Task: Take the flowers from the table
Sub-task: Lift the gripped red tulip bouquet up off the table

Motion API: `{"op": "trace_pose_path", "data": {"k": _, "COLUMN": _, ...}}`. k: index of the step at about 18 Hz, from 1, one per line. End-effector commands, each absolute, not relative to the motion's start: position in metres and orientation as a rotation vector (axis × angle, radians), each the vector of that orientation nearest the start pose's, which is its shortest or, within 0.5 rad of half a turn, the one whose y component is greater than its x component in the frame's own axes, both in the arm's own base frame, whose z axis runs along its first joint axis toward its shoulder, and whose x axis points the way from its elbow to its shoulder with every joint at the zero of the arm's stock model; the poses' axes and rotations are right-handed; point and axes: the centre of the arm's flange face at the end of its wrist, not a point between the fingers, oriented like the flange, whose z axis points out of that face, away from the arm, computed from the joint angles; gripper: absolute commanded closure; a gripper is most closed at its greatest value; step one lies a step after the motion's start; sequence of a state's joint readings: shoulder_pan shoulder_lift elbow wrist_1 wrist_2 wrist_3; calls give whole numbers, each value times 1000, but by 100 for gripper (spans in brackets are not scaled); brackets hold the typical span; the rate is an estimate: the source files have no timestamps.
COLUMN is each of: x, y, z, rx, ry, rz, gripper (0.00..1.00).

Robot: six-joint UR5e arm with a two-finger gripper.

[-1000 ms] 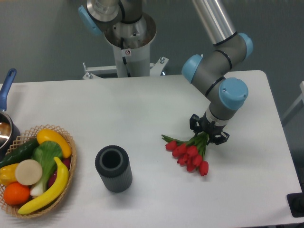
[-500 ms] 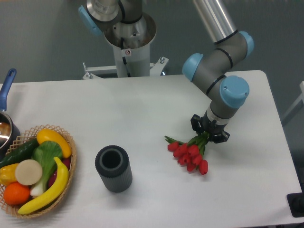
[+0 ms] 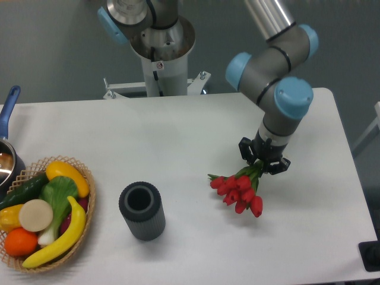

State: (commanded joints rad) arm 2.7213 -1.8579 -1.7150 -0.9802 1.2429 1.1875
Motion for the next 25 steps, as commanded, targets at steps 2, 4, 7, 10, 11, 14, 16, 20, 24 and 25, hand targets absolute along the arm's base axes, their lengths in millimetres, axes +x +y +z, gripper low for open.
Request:
{"op": "trace_pose_path", "data": {"k": 2, "x": -465, "y": 396, "z": 359, "rx": -2699, "ry": 49, "rz": 40, "gripper": 63}}
{"op": "trace_pose_path", "data": {"k": 4, "x": -458, "y": 400, "z": 389, "rx": -2615, "ry": 5, "rz": 42, "gripper": 63}}
{"op": "trace_pose_path", "data": {"k": 7, "x": -451, "y": 406, "z": 415, "rx": -2503, "ry": -22, "rz": 6, "gripper": 63}}
{"op": "trace_pose_path", "data": {"k": 10, "x": -447, "y": 409, "z": 433, "rx": -2426, "ry": -49, "rz": -6, "gripper": 63}}
{"op": "trace_pose_path", "data": {"k": 11, "x": -446, "y": 409, "z": 438, "rx": -2406, "ry": -60, "rz": -4, "gripper": 63}}
{"op": "trace_pose_path", "data": {"k": 14, "x": -448, "y": 404, "z": 442, "rx": -2383, "ry": -88, "rz": -7, "gripper": 63}}
{"op": "trace_pose_path", "data": {"k": 16, "x": -450, "y": 398, "z": 447, "rx": -2379, "ry": -97, "rz": 6, "gripper": 63}}
{"op": "trace_pose_path", "data": {"k": 20, "x": -451, "y": 387, "z": 455, "rx": -2370, "ry": -114, "rz": 27, "gripper": 63}}
{"op": "trace_pose_path", "data": {"k": 24, "x": -454, "y": 378, "z": 464, "rx": -2288, "ry": -118, "rz": -12, "gripper": 63}}
{"op": "trace_pose_path", "data": {"k": 25, "x": -455, "y": 376, "z": 465, "rx": -2276, "ry": -118, "rz": -18, "gripper": 63}}
